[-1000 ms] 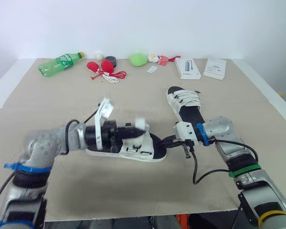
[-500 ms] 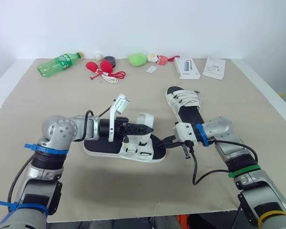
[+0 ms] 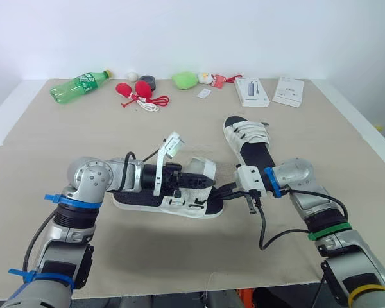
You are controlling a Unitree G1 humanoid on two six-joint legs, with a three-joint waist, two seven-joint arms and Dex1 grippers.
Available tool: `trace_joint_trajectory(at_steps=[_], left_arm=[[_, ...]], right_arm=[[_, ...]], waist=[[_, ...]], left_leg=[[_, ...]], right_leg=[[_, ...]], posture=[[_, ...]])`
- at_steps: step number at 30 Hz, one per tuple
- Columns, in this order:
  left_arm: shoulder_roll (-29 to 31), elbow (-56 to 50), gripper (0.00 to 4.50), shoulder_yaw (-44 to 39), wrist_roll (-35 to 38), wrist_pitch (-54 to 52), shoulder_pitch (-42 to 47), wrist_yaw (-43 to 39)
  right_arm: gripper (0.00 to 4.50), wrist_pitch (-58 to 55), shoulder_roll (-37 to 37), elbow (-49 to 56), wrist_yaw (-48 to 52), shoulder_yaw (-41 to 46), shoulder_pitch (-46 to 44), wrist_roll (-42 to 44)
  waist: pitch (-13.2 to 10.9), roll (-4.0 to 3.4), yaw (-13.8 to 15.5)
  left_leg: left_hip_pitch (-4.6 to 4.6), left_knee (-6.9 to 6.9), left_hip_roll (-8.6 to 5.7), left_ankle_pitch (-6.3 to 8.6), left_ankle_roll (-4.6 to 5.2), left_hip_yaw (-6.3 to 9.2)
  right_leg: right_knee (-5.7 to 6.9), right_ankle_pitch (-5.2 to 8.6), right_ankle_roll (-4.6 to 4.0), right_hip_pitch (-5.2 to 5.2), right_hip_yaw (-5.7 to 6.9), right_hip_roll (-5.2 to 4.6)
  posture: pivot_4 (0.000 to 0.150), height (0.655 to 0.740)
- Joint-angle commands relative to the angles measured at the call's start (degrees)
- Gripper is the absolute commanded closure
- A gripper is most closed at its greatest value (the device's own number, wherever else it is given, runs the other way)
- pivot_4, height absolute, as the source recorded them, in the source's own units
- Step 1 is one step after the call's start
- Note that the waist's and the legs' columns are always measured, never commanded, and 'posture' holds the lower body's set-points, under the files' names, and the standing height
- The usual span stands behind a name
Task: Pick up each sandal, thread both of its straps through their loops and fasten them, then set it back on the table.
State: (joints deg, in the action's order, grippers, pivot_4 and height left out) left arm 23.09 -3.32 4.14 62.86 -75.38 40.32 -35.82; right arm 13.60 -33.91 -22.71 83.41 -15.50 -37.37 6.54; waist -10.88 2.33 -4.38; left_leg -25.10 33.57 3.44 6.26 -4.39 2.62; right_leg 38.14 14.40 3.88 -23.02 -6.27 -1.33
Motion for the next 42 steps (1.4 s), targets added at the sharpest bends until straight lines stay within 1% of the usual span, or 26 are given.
trace_joint_trajectory(at_steps=[1, 5, 9, 17, 21, 24, 28, 35, 42], left_arm=[[-0.8, -1.0, 4.44, -0.9, -0.7, -0.3, -0.1, 0.6], [-1.3, -0.4, 4.44, -1.5, -1.1, -0.4, 0.0, 0.9], [-1.2, 0.4, 4.44, -1.4, -3.0, 0.7, 0.1, 0.6], [-2.0, 2.6, 4.44, -5.7, -1.9, 0.7, 3.9, -0.5], [-1.5, 2.1, 4.44, -4.6, -3.3, 0.0, 2.7, -1.1], [-1.9, 0.4, 4.44, -3.9, -2.9, -1.0, 1.3, -1.4], [-3.2, -0.9, 4.44, -4.4, -1.8, -2.5, 0.3, -0.5], [-4.5, -0.8, 4.44, -5.8, -2.2, -3.9, -0.4, 1.1], [-3.1, -1.4, 4.44, -4.4, -3.8, -3.7, -2.1, 0.6]], right_arm=[[4.5, -0.5, -0.1, -0.7, 0.1, -1.7, 1.2, -1.9], [4.5, -0.5, -0.1, -0.7, 0.0, -1.8, 1.1, -1.9], [4.5, -0.7, -0.1, -0.6, -0.1, -1.8, 1.1, -1.9], [4.5, -0.9, -0.4, -0.2, -0.2, -1.6, 1.4, -1.8], [4.5, -1.2, -0.5, 0.1, -0.3, -1.5, 1.6, -1.8], [4.5, -1.4, -0.5, 0.4, -0.4, -1.5, 1.7, -1.8], [4.5, -1.5, -0.5, 0.5, -0.4, -1.5, 1.9, -1.8], [4.5, -1.6, -0.5, 0.5, -0.5, -1.7, 1.9, -1.9], [4.5, -1.5, -0.4, 0.3, -0.4, -1.8, 1.8, -1.9]], waist=[[0.0, 0.0, 0.0], [0.0, 0.0, 0.0], [0.0, 0.0, 0.0], [0.0, 0.0, 0.0], [0.0, 0.0, 0.0], [0.0, 0.0, 0.0], [0.0, 0.0, 0.0], [0.0, 0.0, -0.1], [0.0, 0.01, -0.1]], left_leg=[[0.0, 0.0, 0.0, 0.0, 0.0, 0.0], [0.0, 0.02, -0.01, 0.0, 0.0, 0.0], [0.0, 0.02, -0.01, 0.0, 0.0, 0.0], [0.0, 0.02, -0.01, 0.0, -0.01, 0.0], [0.0, 0.01, -0.01, 0.0, -0.02, 0.0], [0.0, 0.0, -0.01, 0.0, -0.02, 0.0], [-0.01, 0.01, -0.01, 0.0, -0.02, 0.01], [0.01, 0.01, -0.01, 0.0, -0.02, 0.01], [0.01, 0.01, -0.01, 0.01, -0.02, 0.01]], right_leg=[[0.0, 0.0, 0.0, 0.0, 0.0, 0.0], [0.0, -0.01, 0.0, 0.01, 0.0, 0.0], [0.0, -0.01, 0.0, 0.0, 0.0, 0.0], [0.0, -0.02, -0.02, -0.01, 0.0, 0.0], [-0.01, -0.01, -0.01, -0.01, 0.0, 0.0], [-0.01, -0.01, -0.01, -0.01, 0.0, 0.0], [-0.01, -0.01, -0.01, -0.01, 0.0, 0.0], [-0.01, -0.01, -0.01, -0.01, 0.0, 0.0], [-0.01, -0.01, -0.01, -0.01, -0.01, 0.0]], posture=[[0.15, 0.74], [0.15, 0.74], [0.15, 0.74], [0.15, 0.74], [0.15, 0.74], [0.15, 0.74], [0.15, 0.74], [0.15, 0.74], [0.15, 0.74]])
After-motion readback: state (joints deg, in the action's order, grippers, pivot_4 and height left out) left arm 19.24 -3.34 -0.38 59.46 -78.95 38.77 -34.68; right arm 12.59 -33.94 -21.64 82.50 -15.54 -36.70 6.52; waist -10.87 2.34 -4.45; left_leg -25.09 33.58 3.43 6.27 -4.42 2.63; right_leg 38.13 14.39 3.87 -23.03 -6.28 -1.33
